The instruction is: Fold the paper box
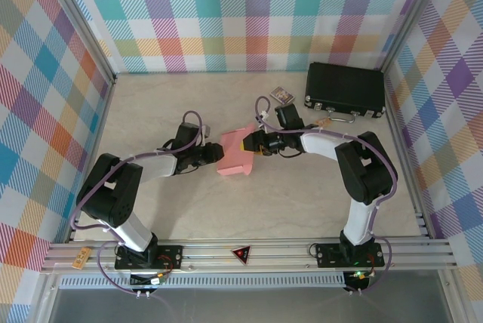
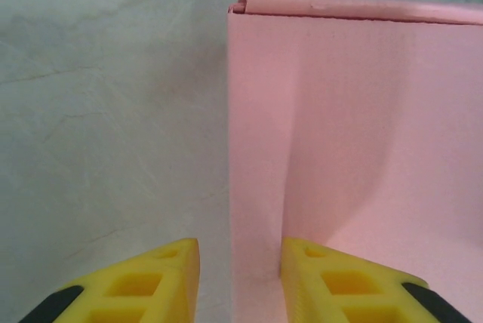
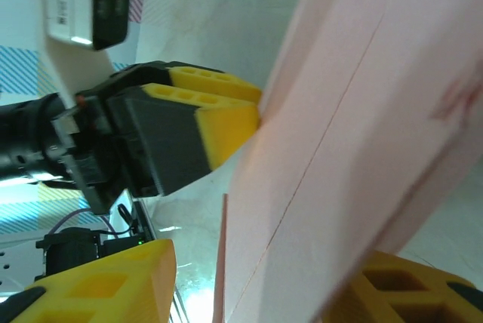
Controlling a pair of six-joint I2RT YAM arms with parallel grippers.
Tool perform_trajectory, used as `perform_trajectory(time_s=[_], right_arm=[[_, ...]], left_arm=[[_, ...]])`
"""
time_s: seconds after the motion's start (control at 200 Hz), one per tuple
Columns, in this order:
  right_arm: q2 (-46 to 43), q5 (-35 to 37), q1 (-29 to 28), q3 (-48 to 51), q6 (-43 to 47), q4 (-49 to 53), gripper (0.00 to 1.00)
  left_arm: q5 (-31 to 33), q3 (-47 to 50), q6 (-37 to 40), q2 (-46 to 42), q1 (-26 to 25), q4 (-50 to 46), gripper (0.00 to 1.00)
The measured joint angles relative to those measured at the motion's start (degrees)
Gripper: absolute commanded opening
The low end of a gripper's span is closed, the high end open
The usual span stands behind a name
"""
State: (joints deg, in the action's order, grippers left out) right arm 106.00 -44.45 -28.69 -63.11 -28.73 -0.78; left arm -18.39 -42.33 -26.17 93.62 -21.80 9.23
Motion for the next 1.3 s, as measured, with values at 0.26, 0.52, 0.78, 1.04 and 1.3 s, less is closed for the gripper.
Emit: perform_trajectory(time_s=[0.26,0.52,0.78,1.04,1.3], right_arm=[[-0.20,-1.29,-2.05,-4.04,0.02,0.48,0.51],[-0.15,-1.05,-2.64,-6.84,0.46,2.14,0.53],[-0.55,0.55,-2.64,-8.31,1.11,3.61,0.53],[0.35,0.22,-2.64,-11.39,1.03,3.61,0.52],[3.34,0.07,-2.64,-13.75,0.63,3.52,0.51]], left_arm=[[0.85,0.90,0.00,2.60,0.87,1.64,0.34],[-0.96,0.37,-0.20,3.93,2.08,1.99,0.34],[-2.01,-1.05,-0.22,4.48,2.27,-0.15,0.34],[-1.75,-1.84,-0.48,4.63,2.47,-1.62,0.34],[1.16,-1.88,-1.70,3.98,2.32,-2.64,0.33]])
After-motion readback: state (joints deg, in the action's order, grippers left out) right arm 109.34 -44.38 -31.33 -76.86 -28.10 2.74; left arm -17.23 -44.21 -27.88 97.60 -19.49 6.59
